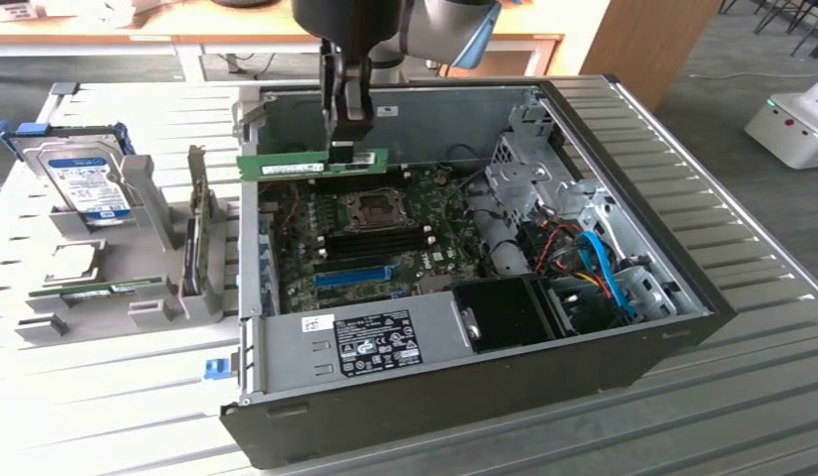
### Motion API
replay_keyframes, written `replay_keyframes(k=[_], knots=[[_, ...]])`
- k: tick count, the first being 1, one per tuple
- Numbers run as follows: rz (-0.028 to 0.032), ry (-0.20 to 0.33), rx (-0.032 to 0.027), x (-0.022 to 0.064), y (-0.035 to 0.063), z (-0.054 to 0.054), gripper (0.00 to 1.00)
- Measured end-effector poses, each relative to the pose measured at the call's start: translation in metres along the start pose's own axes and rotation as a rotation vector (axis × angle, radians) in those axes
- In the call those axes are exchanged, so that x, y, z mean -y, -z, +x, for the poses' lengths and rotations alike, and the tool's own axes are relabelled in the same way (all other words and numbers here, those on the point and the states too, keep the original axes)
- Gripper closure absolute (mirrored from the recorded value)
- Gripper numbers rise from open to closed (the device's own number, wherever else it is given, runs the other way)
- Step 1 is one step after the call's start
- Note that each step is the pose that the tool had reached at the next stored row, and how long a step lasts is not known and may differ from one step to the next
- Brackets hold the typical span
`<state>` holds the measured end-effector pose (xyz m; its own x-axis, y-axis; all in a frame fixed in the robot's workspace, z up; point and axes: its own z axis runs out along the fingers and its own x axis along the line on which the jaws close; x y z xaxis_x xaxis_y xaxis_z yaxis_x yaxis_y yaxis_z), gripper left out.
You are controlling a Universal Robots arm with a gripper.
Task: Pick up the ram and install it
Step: 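Pick up the ram and move it above insertion slot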
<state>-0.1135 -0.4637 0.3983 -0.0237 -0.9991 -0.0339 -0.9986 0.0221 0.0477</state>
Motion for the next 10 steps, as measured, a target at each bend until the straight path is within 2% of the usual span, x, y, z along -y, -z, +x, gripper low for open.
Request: replay_keyframes(k=[10], knots=[[-0.001, 0.0, 0.0, 0.0184, 0.0007, 0.0, 0.88]])
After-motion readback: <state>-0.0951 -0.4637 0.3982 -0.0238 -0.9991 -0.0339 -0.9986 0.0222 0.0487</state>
